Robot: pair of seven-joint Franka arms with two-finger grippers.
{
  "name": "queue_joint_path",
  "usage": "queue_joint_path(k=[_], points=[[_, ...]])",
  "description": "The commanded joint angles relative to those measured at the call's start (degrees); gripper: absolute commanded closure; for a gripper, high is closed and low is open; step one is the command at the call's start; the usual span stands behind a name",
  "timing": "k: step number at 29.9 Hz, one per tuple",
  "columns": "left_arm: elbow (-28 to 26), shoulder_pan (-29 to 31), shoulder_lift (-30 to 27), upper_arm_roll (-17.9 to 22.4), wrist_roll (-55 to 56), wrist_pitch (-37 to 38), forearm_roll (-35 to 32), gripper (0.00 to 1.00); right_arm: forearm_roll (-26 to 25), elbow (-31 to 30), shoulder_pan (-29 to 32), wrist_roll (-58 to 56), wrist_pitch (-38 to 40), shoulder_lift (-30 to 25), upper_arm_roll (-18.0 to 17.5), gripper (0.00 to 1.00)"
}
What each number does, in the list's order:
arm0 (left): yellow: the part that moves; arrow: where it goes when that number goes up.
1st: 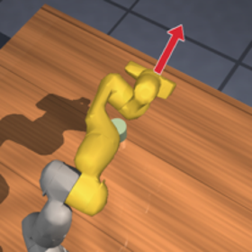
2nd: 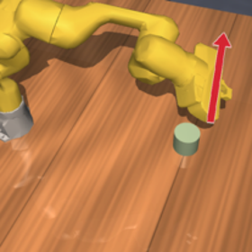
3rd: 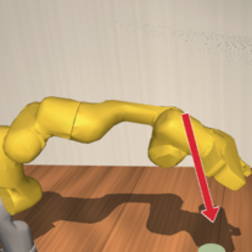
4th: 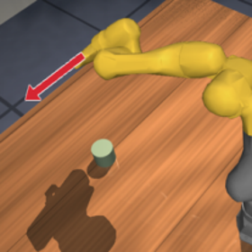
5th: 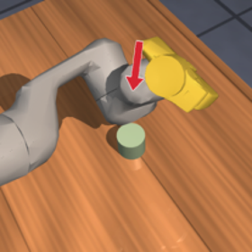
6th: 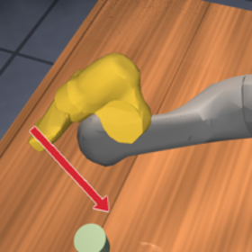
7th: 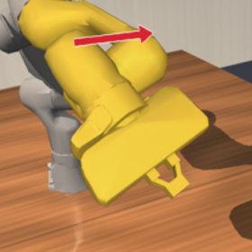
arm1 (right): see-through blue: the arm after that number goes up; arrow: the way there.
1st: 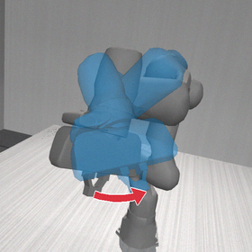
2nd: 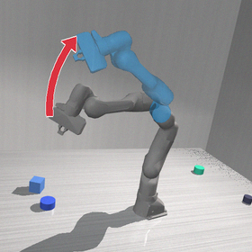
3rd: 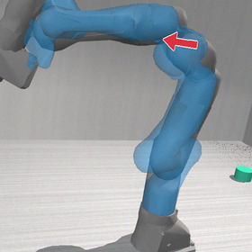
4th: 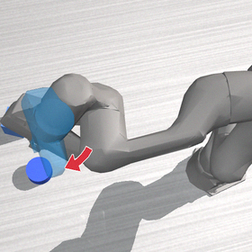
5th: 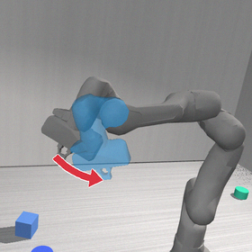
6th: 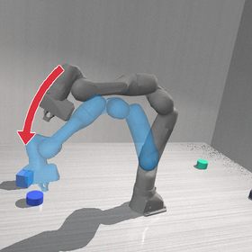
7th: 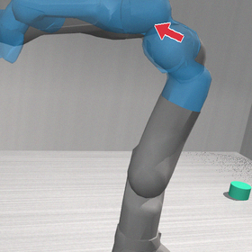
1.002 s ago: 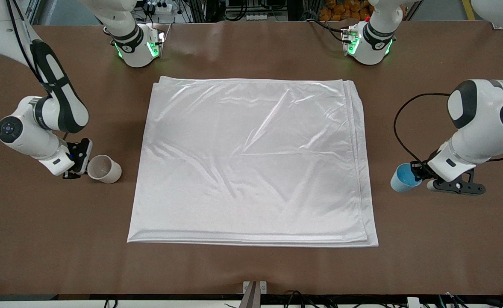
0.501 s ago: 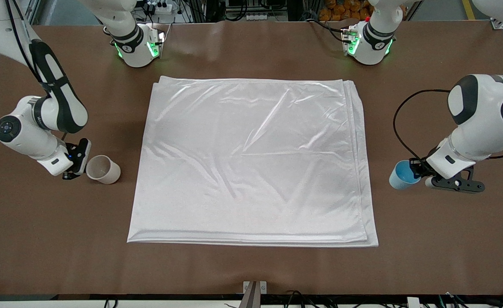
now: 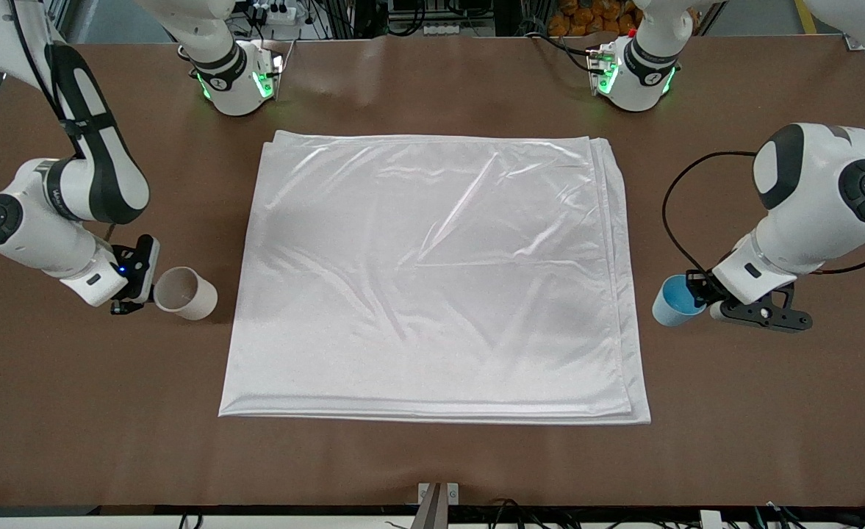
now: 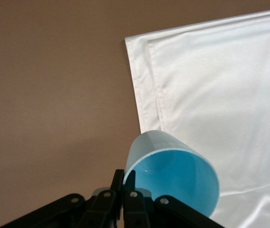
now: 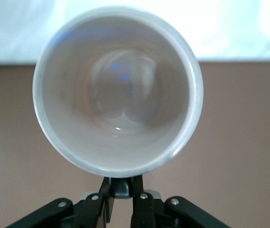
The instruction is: Place blue cup into white mug on cloth
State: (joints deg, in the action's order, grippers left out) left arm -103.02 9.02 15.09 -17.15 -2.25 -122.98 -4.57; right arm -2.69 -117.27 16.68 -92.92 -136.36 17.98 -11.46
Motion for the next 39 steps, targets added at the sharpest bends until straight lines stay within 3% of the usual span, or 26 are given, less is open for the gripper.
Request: queue_joint_path(k=[1,9,21,26,39], points=[[3.6,-0.1,-0.3,-2.0,1.0,5.5,-0.8,1.00,2.8,3.4,-2.0,1.4,3.3,-0.4,-2.1,1.00],[5.2,-0.1,-0.3,-6.0,5.5,7.9,-0.8,1.00,2.4,4.8,-9.4,10.3,6.2,-0.8,-2.3,1.00],[5.6,-1.8,-0.3,-8.1,11.4,9.6,-1.3,1.00,0.9,6.7,-21.9,27.1,6.5,-0.2,-2.1,1.00],[5.5,-2.2,-0.3,-8.9,14.1,10.6,-1.3,1.00,-2.1,7.7,-26.3,35.6,6.8,0.7,-2.0,1.00],[5.7,-2.0,-1.1,-9.2,16.8,13.5,-0.5,1.00,-4.6,13.7,-33.4,47.6,8.1,7.4,-1.9,1.00]])
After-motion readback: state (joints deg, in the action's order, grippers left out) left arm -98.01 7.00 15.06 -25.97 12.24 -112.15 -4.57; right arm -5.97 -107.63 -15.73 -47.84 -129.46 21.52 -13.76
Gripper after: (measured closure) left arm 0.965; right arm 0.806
